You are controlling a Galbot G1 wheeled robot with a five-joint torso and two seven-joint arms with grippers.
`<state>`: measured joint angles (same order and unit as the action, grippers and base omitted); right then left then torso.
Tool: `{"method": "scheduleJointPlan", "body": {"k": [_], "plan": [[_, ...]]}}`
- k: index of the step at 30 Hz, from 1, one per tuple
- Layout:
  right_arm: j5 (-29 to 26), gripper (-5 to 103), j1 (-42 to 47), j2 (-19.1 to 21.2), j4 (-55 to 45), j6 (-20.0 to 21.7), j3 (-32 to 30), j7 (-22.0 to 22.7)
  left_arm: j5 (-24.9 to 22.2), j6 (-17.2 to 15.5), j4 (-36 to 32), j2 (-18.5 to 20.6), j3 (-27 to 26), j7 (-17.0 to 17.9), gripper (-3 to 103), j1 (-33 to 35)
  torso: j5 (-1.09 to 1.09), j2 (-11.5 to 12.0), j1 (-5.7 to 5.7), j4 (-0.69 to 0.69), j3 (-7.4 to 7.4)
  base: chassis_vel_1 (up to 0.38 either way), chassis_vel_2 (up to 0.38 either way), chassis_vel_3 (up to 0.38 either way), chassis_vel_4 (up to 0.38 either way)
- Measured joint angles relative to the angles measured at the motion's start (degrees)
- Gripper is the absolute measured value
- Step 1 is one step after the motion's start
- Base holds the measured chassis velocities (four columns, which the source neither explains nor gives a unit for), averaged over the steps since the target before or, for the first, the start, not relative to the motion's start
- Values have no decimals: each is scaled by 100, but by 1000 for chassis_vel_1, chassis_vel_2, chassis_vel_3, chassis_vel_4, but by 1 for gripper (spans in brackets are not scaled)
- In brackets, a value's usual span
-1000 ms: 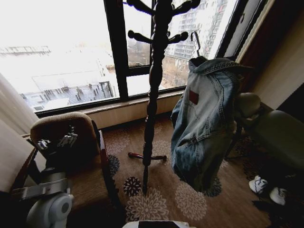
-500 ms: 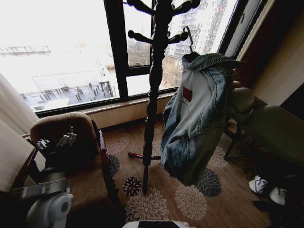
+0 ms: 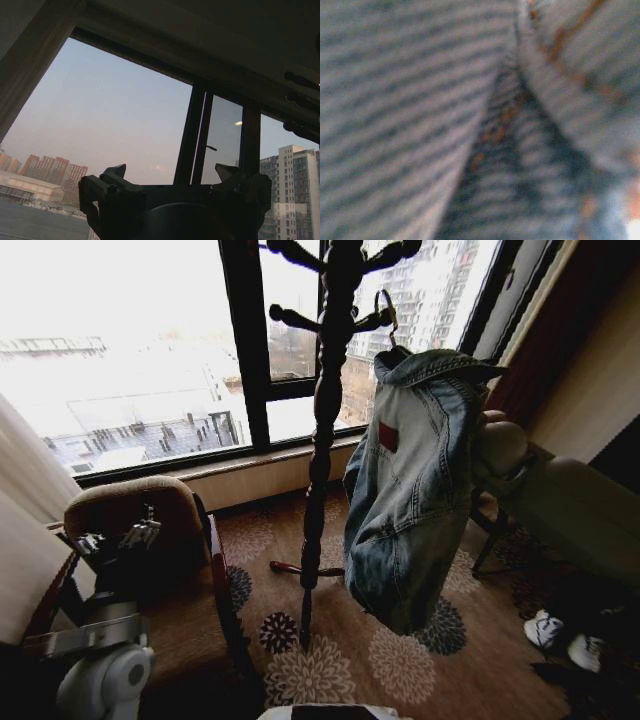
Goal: Pick up the clothes from the bed and hang them on the clothes hanger.
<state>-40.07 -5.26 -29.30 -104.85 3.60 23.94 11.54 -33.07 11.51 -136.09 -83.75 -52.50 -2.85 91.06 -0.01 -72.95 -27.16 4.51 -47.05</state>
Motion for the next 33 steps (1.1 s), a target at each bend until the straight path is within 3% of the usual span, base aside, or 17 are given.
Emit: {"method": "scheduleJointPlan", "body": {"k": [33], "plan": [[64, 21, -183, -124, 336, 35, 218, -47, -22, 26, 37, -21, -28, -30, 100, -6, -1, 0, -1, -2, -2, 0, 0, 0, 0]]}}
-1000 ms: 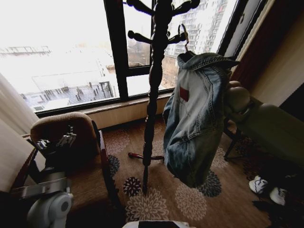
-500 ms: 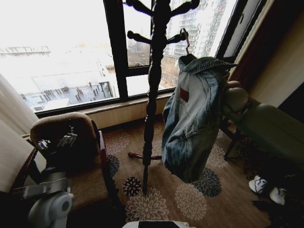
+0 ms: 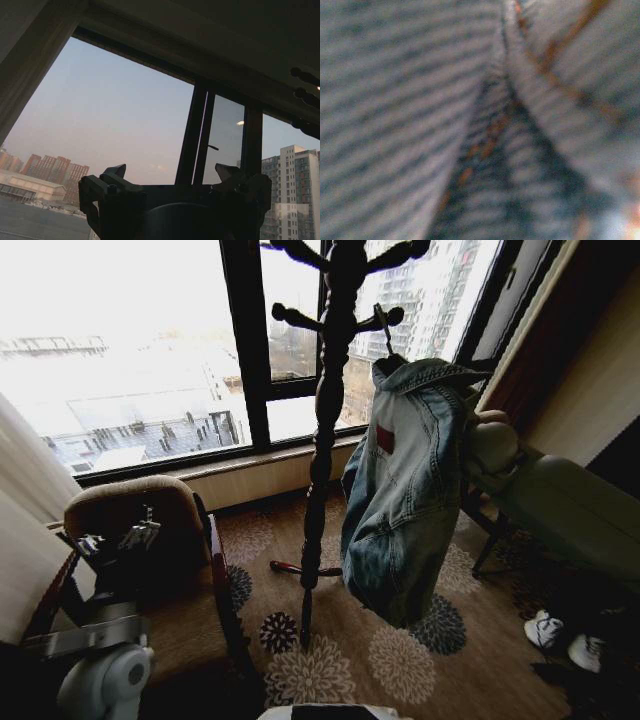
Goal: Pick up the clothes from the bed and hang them on the clothes hanger.
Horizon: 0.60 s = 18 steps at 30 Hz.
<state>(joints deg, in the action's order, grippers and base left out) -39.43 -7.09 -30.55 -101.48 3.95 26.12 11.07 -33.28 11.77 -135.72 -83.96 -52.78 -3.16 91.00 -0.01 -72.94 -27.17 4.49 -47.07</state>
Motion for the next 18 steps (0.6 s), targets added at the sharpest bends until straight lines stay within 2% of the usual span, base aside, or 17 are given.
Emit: {"method": "scheduleJointPlan", "body": {"k": [18], "plan": [[67, 21, 500, 150, -60, 3, -355, 80, -3, 1, -14, 5, -4, -4, 100, 19, -1, -1, 1, 1, 2, 0, 0, 0, 0]]}}
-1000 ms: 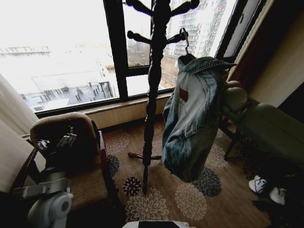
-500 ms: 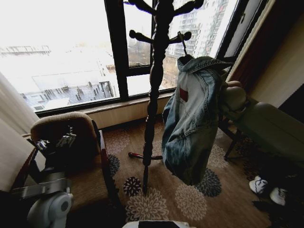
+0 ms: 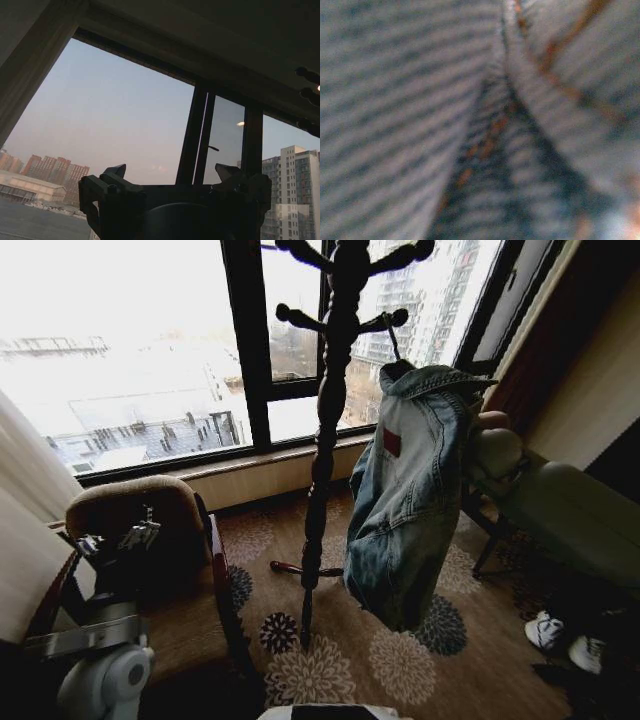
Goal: Pick up the clothes from the bed and hang them on the clothes hanger.
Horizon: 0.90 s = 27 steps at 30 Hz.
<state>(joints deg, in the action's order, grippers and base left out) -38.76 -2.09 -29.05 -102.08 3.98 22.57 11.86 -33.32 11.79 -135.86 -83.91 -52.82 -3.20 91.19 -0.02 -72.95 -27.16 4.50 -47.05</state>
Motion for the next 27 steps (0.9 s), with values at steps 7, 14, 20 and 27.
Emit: {"method": "scheduleJointPlan", "body": {"k": [7, 14, 20, 27], "plan": [[-23, 22, 135, 39, -62, 37, -80, 110, 1, 0, -21, 4, -2, 0, 100, 11, 0, 0, 0, 1, 0, 0, 0, 0, 0], [-71, 49, 136, 32, -39, 57, -79, 200, 6, 0, -33, 9, -3, -1, 100, 15, 3, 0, -1, 3, -2, 0, 0, 0, 0], [-75, 70, 143, 24, -49, 56, -80, 232, 9, -4, -34, 13, -3, -1, 100, 15, 2, 0, 0, 3, -1, 0, 0, 0, 0], [-73, 96, 236, 63, -144, 42, -149, 266, 10, -8, -30, 19, -2, -1, 100, 10, 1, 0, 0, 2, -1, 0, 0, 0, 0]]}}
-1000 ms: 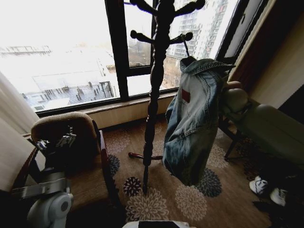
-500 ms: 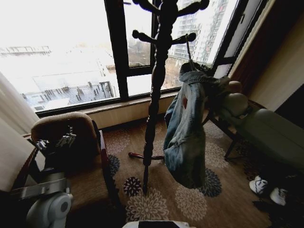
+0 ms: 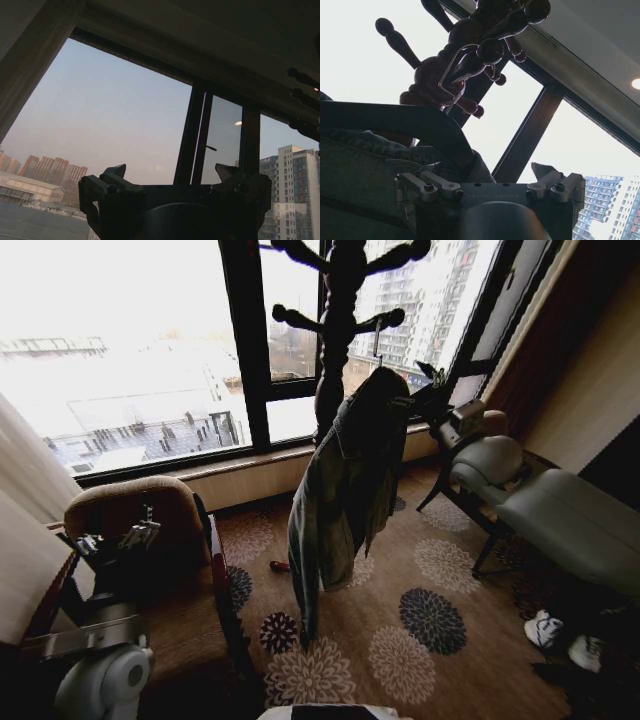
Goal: Pick up the clothes from the bed and hang them on the clothes hanger.
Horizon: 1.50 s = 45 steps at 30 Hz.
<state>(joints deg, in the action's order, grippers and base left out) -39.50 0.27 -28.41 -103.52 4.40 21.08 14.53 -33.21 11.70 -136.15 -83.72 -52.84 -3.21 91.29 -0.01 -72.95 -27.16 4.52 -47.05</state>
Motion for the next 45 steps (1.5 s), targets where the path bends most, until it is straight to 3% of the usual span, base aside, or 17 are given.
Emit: {"method": "scheduleJointPlan", "body": {"k": [16, 27, 34, 37, 45], "plan": [[-305, 100, 594, 270, -616, -235, -483, 138, 16, -3, 33, -14, 23, 3, 100, -16, 0, 0, 0, -1, 0, 0, 0, 0, 0], [-915, 100, 619, 61, -974, -1018, -598, 228, -12, -2, -15, -10, -31, 7, 100, 27, 0, 0, 0, -1, 0, 0, 0, 0, 0], [-1553, 100, 617, -371, -1036, -1608, -735, 342, -23, 2, -34, -9, -57, 11, 100, 49, 0, 0, 0, -1, 0, 0, 0, 0, 0], [-1752, 100, 857, -735, -948, -1827, -862, 655, 17, 2, -62, -37, -23, 17, 100, 73, -1, 0, 0, -1, 0, 0, 0, 0, 0], [-1452, 100, 2194, -1499, -500, -2089, -1569, 803, 41, -23, -70, 17, -77, 151, 100, 149, 2, 1, 0, -1, -1, 0, 0, 0, 0]]}}
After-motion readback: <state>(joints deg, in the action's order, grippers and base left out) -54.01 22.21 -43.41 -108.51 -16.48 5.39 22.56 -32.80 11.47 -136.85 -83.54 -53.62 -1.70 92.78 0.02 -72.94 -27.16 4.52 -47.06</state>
